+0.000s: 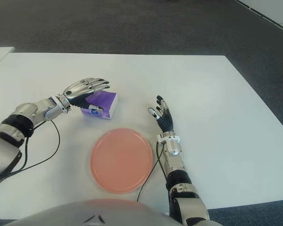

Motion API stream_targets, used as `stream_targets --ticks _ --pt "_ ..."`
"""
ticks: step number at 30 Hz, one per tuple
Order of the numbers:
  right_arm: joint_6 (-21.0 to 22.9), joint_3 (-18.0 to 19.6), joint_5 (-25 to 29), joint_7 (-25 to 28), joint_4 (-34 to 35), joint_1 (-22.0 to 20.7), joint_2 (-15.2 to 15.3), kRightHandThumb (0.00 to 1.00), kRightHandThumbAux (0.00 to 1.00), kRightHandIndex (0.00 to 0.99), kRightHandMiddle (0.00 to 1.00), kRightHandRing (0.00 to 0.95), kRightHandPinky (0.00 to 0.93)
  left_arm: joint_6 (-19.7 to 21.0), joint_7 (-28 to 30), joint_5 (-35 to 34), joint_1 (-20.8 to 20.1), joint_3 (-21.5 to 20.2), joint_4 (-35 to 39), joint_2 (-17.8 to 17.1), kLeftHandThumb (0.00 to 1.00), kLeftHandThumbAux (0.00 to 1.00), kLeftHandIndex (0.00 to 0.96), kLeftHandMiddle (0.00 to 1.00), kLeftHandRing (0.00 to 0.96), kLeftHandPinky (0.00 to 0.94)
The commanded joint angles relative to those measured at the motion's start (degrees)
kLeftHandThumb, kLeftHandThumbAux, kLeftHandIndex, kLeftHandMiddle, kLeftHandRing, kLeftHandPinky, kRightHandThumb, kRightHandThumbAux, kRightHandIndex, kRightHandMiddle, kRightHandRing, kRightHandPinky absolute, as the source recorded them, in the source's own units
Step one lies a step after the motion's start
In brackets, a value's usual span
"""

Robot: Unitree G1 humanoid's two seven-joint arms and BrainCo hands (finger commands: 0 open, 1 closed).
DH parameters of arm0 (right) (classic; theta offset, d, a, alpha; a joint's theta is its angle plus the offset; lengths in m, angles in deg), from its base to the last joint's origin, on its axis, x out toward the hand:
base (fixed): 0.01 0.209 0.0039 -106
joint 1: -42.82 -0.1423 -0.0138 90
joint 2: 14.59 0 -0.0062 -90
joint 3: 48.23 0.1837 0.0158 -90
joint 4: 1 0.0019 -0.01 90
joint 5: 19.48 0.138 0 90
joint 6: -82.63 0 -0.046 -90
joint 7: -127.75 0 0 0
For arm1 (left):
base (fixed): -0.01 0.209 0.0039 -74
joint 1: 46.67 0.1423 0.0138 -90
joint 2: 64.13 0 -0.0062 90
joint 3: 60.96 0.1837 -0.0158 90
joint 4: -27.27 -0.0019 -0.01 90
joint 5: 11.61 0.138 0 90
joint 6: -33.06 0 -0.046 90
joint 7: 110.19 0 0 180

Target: Put the tissue paper into the plate.

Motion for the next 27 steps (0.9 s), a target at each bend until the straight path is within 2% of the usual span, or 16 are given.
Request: stream_targets --ticks 1,14,27 --pt "3.72 -0.65 -0.09 0.14 -2.18 4.04 -0.96 0.0 0.468 0.0 0.0 0.0 0.0 0.58 0.27 -0.83 -0.85 -1.0 1.01 -0.55 0.411 0.159 0.0 0.0 0.0 0.0" --pt "4.06 -1.09 -0.18 0.58 -1.41 4.66 -0.79 0.0 0.476 0.0 0.0 0.0 0.0 5.47 -4.48 1.98 -1.72 -1.24 4.29 -2.25 0.376 0.19 0.0 0.0 0.0 0.0" --pt "4.06 -1.38 -0.4 0.63 -0.85 5.13 -0.8 0.0 0.468 0.0 0.0 0.0 0.0 5.25 -3.82 3.49 -2.09 0.35 3.82 -2.9 0.383 0.194 0.0 0.0 0.0 0.0"
